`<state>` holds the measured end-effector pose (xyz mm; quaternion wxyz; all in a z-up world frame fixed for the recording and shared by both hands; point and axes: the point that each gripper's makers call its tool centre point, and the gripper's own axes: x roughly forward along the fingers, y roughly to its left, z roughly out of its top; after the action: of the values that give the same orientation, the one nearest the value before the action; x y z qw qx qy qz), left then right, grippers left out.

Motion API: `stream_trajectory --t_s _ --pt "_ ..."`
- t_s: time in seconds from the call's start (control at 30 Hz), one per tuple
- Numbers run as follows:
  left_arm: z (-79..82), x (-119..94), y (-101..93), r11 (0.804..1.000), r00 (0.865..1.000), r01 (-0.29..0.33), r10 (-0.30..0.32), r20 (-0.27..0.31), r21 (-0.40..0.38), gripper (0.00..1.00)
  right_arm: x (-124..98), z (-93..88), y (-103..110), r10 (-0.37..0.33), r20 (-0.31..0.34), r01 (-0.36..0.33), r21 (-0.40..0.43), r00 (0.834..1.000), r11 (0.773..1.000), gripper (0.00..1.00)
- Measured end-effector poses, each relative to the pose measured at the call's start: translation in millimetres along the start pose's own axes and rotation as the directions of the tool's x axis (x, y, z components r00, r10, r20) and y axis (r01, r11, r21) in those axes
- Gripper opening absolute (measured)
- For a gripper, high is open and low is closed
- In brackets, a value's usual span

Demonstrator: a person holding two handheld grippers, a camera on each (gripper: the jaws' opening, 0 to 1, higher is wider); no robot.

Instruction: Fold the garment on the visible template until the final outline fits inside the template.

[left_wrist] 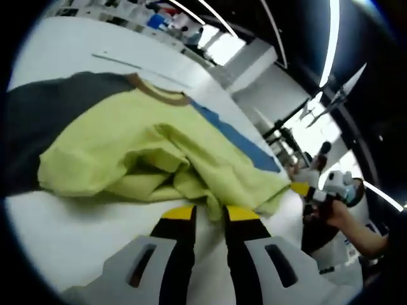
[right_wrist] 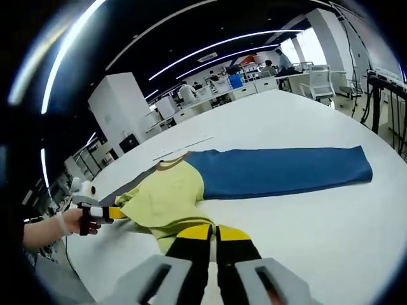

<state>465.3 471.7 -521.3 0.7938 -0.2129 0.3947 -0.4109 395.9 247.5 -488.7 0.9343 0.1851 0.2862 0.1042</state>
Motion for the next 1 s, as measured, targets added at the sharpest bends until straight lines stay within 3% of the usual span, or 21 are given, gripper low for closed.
stream_trajectory --t_s 0.2,0.6,0.8,1.0 --pt "-0.9 4 -3.0 1.0 1.0 0.008 -0.008 0.002 -0.009 0.04 0 -1.5 1 0.001 -0.001 -0.001 0.003 1.0 1.0 0.0" --pt "1.6 -5 -4.0 0.999 1.0 0.007 -0.007 0.012 -0.038 0.02 0 0.7 1 0.003 0.004 -0.003 -0.001 1.0 1.0 0.0" --pt "5.4 -25 -7.6 0.999 0.999 0.017 -0.016 0.03 -0.045 0.01 -3 3.8 4 0.007 0.012 -0.007 -0.006 1.0 1.0 0.0" --pt "4.6 -65 2.9 0.998 0.998 -0.006 0.01 0.066 -0.059 0.01 -8 6.3 9 0.018 0.018 -0.018 -0.018 1.0 1.0 0.0"
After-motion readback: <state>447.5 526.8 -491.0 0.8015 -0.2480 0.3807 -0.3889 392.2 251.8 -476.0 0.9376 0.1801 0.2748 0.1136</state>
